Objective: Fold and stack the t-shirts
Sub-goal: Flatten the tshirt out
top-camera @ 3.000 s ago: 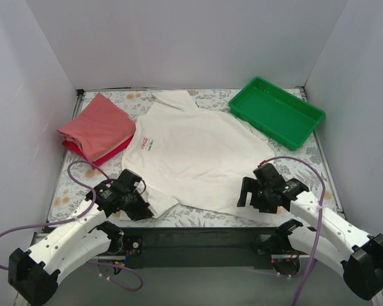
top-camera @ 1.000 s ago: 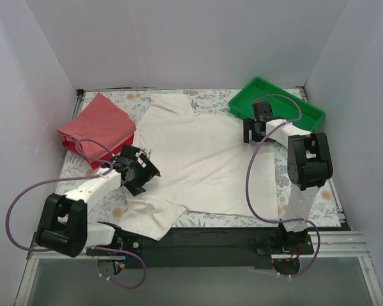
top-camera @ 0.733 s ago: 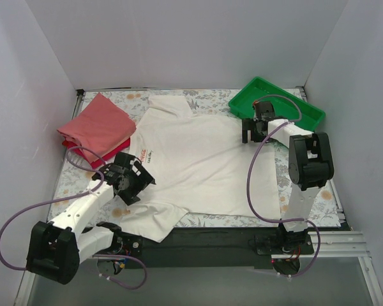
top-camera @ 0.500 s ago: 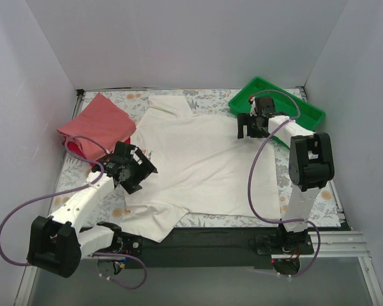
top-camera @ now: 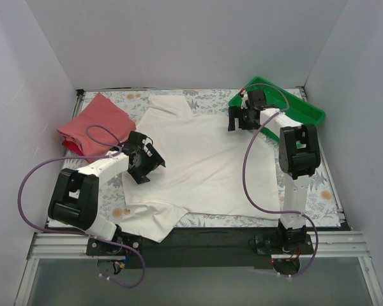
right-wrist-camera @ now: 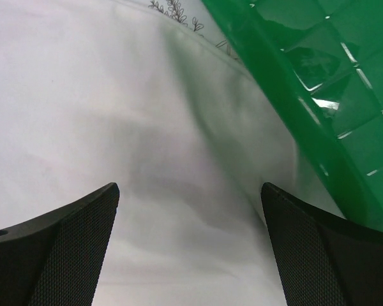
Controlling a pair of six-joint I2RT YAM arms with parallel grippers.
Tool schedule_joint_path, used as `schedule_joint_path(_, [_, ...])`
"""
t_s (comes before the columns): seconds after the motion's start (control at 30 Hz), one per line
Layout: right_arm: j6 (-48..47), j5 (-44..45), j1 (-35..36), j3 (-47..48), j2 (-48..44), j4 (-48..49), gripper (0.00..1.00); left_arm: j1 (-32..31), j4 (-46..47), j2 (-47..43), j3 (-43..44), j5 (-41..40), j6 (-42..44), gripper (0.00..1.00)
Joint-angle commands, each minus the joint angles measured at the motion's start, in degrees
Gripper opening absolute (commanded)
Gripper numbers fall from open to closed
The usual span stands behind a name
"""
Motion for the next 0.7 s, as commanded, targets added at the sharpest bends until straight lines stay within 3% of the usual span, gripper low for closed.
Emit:
schedule_joint_path(0.0, [-1.9, 1.0, 1.0, 2.8, 1.6, 0.4, 0.98, 0.0, -1.2, 1.4, -0.5, -3.6, 0.4, 0.89])
schedule_joint_path(0.27, [-2.0, 3.2, 0.9, 4.5, 5.9, 0.4, 0.98, 1.3, -7.2, -2.9, -6.4, -11.5, -4.9, 0.93])
schedule_joint_path(0.67, [-1.9, 6.6, 0.9, 10.2, 10.5, 0.4, 0.98, 3.5, -10.8, -6.1, -12.9, -9.9, -6.7, 0.94])
